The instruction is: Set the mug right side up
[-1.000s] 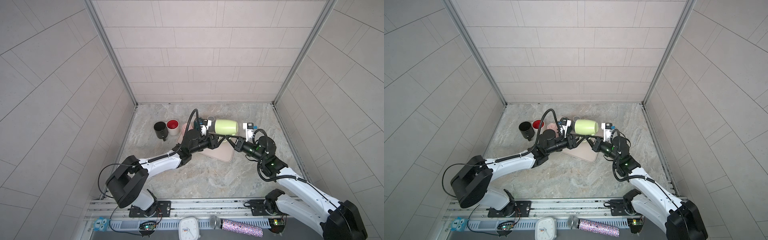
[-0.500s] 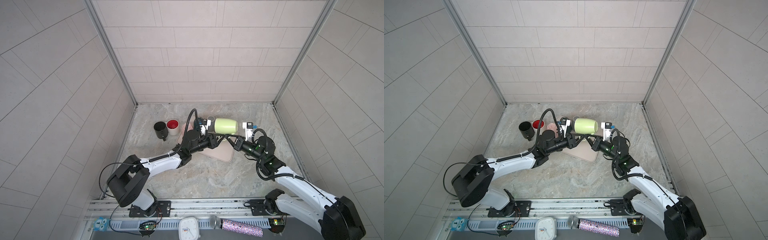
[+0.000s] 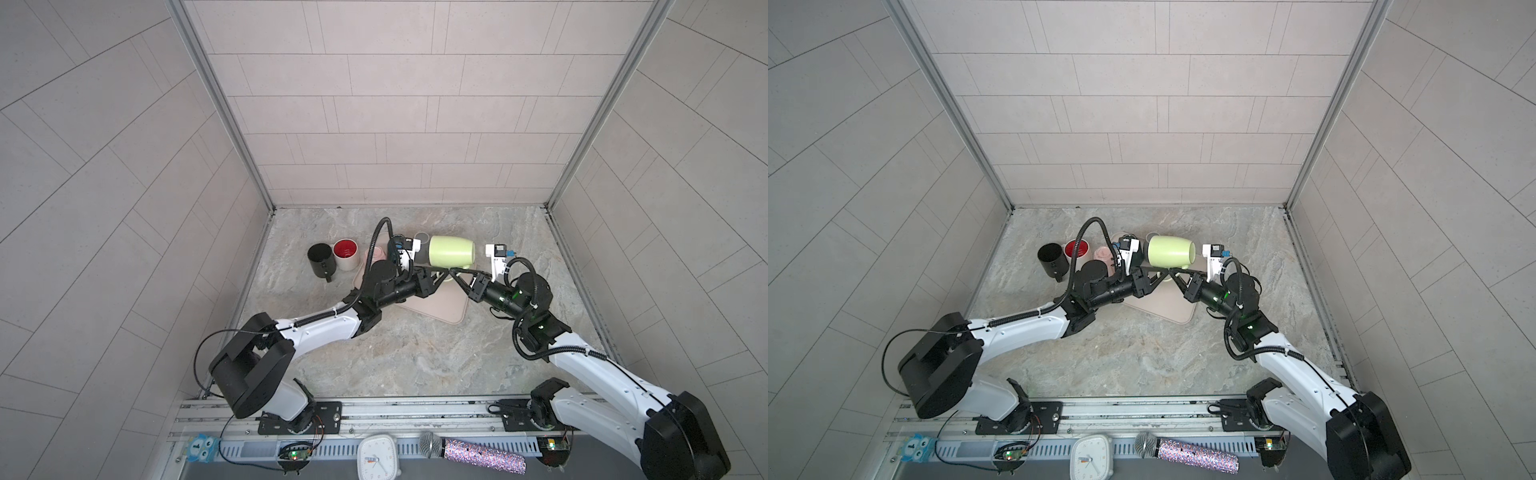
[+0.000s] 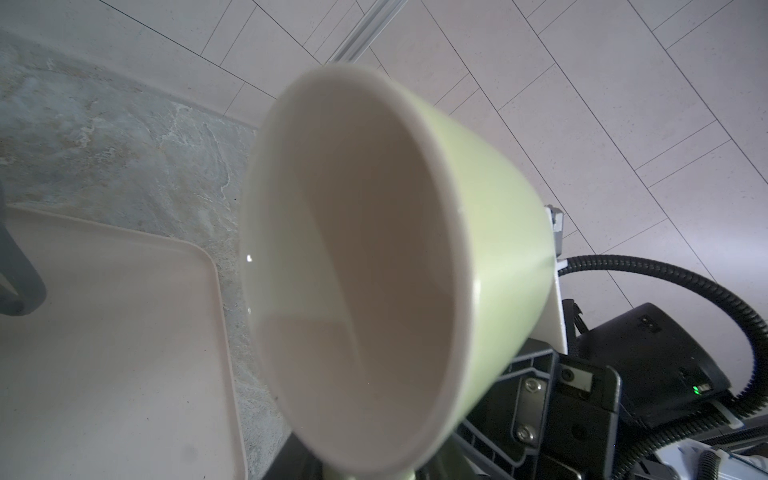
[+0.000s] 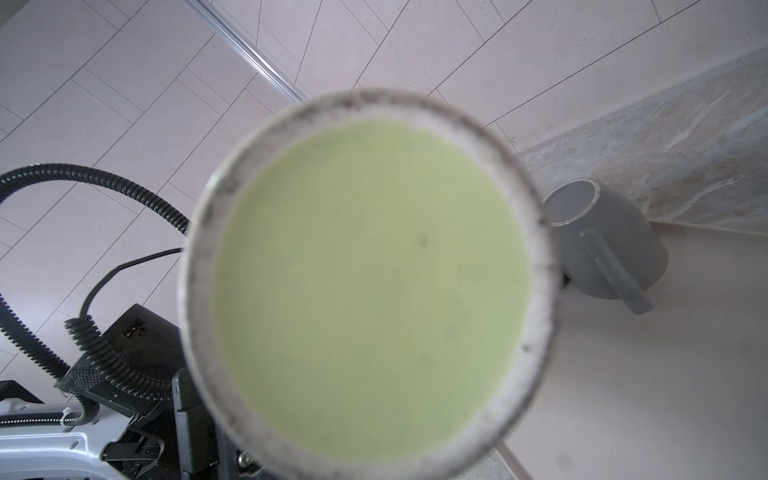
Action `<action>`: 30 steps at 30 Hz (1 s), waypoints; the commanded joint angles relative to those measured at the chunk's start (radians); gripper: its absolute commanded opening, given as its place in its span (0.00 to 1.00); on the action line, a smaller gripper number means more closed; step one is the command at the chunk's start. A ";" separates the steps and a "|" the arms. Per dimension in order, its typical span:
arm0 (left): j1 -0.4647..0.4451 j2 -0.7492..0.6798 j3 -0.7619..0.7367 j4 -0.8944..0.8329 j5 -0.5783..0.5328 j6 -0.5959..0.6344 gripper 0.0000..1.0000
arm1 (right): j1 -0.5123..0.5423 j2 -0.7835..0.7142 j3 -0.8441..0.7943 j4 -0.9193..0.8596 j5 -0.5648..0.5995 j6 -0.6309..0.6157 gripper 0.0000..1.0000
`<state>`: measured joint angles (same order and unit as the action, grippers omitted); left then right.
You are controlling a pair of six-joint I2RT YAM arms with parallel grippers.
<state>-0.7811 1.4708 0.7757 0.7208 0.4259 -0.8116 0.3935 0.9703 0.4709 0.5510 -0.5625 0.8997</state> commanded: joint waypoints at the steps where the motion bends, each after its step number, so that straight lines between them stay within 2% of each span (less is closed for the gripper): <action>1: -0.029 -0.091 0.023 0.125 0.079 0.005 0.38 | -0.015 -0.002 -0.005 0.005 0.037 0.002 0.00; 10: -0.040 -0.120 0.034 0.110 0.086 0.008 0.32 | -0.016 0.005 -0.004 -0.010 0.037 0.000 0.00; 30: -0.056 -0.198 0.046 0.072 0.090 0.027 0.32 | -0.019 0.005 -0.005 -0.044 0.057 -0.013 0.00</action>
<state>-0.7925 1.3701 0.7757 0.6228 0.4061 -0.7990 0.3920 0.9527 0.4709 0.5781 -0.6140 0.9104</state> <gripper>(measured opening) 0.320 0.136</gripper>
